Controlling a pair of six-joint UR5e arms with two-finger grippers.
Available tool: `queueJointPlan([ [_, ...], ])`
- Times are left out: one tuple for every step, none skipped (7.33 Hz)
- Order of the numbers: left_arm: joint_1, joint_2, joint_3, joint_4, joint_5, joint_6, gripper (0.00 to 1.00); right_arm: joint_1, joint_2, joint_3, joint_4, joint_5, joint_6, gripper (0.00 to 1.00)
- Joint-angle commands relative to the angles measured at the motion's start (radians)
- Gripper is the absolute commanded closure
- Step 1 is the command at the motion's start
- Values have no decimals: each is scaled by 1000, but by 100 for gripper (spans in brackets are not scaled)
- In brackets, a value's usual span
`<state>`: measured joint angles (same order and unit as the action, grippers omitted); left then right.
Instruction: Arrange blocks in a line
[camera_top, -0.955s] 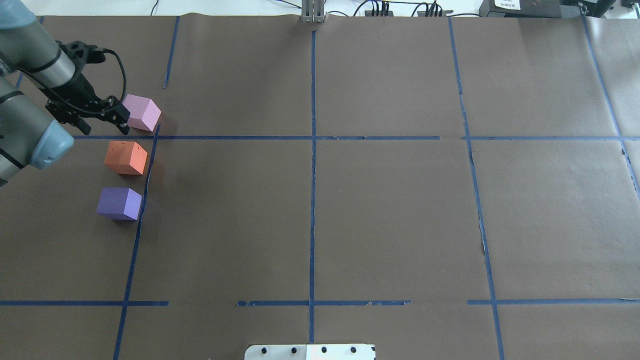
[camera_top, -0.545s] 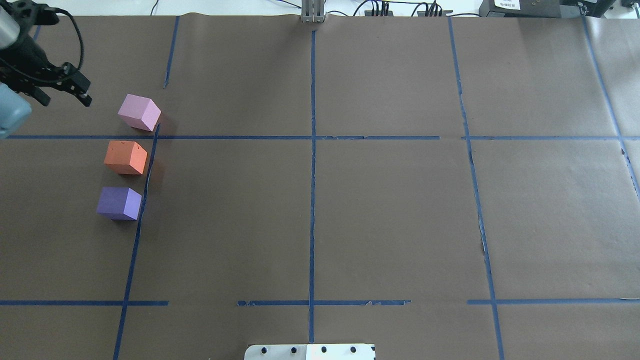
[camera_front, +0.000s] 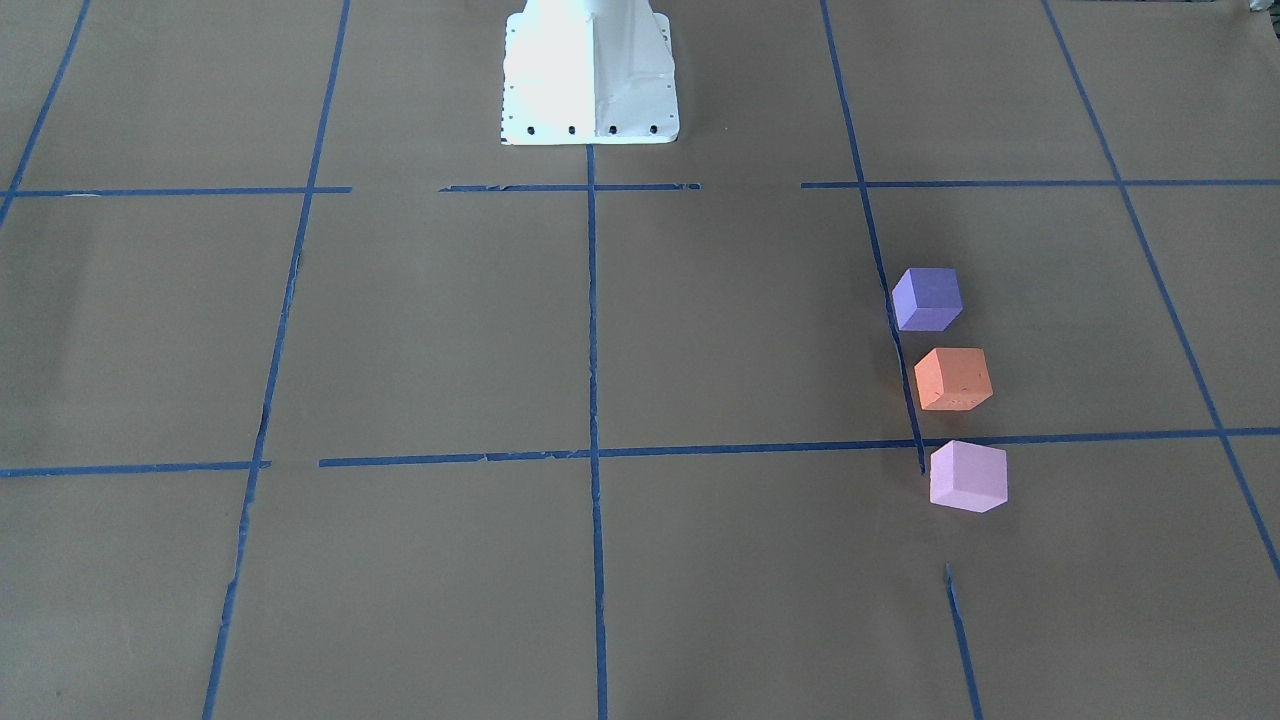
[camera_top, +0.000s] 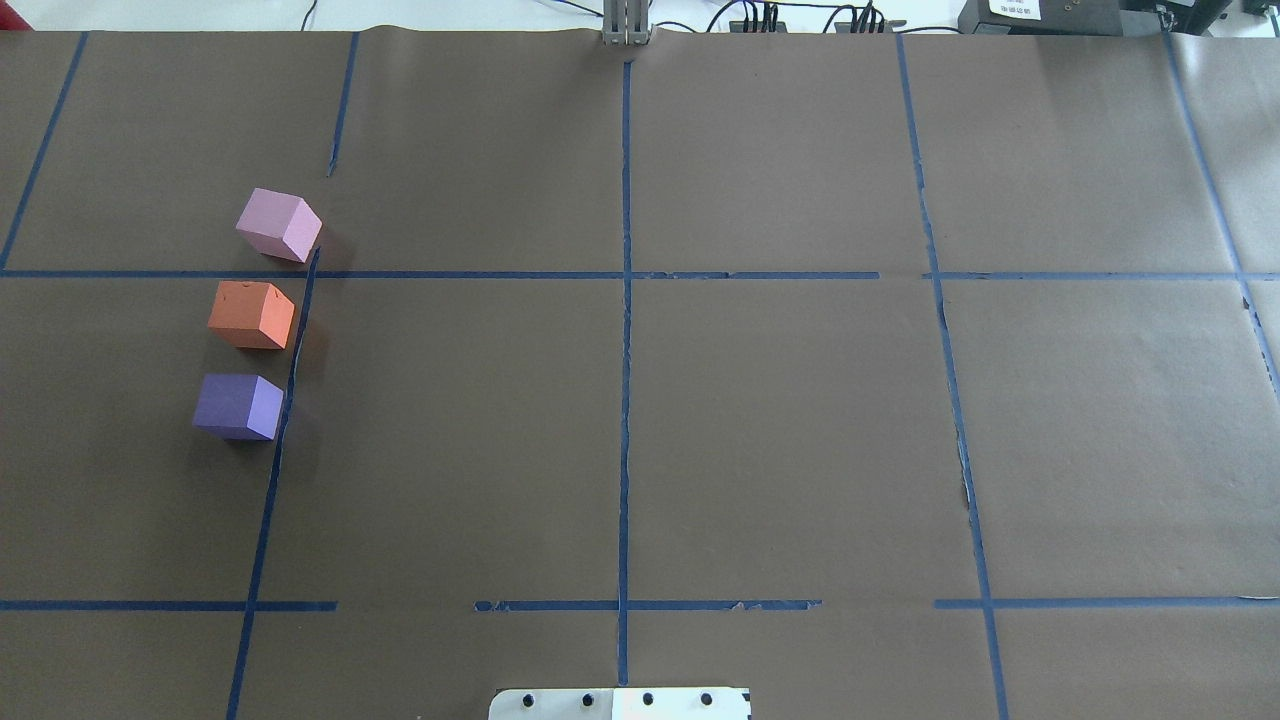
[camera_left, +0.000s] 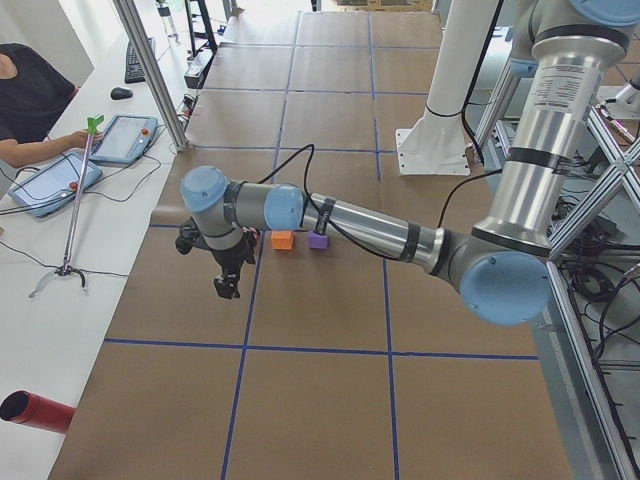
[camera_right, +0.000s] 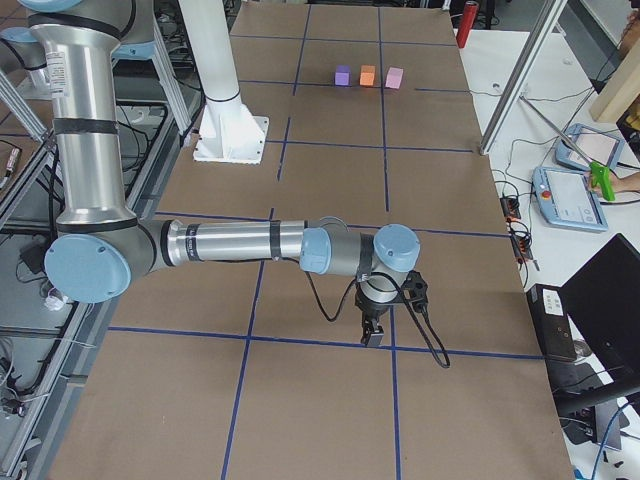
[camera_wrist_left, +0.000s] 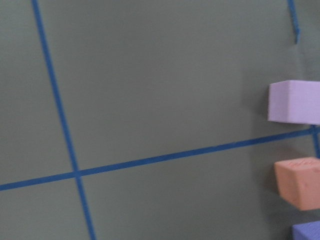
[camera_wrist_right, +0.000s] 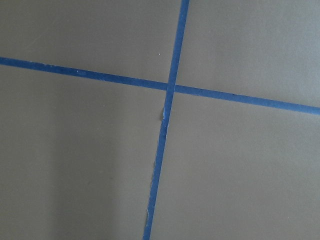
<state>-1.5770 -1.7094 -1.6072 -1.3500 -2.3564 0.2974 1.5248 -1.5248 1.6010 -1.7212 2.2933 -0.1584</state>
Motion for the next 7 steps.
queueJointPlan([
  [-99,187,-5,-71,-1,135,0,0,0,-1,0,0,-1,0],
  [-103,261,-10,-130,-3,134,0,0,0,0,0,0,0,0],
  [-104,273,-14,-141,-1,125,0,0,0,-1,0,0,0,0],
  [-104,271,-16,-141,-1,93,0,0,0,-1,0,0,-1,0],
  [-100,258,-17,-143,0,48,0,0,0,0,0,0,0,0],
  [-95,242,-25,-143,3,2,0,0,0,1,0,0,0,0],
  [-94,208,-42,-141,64,-86,0,0,0,-1,0,0,0,0],
])
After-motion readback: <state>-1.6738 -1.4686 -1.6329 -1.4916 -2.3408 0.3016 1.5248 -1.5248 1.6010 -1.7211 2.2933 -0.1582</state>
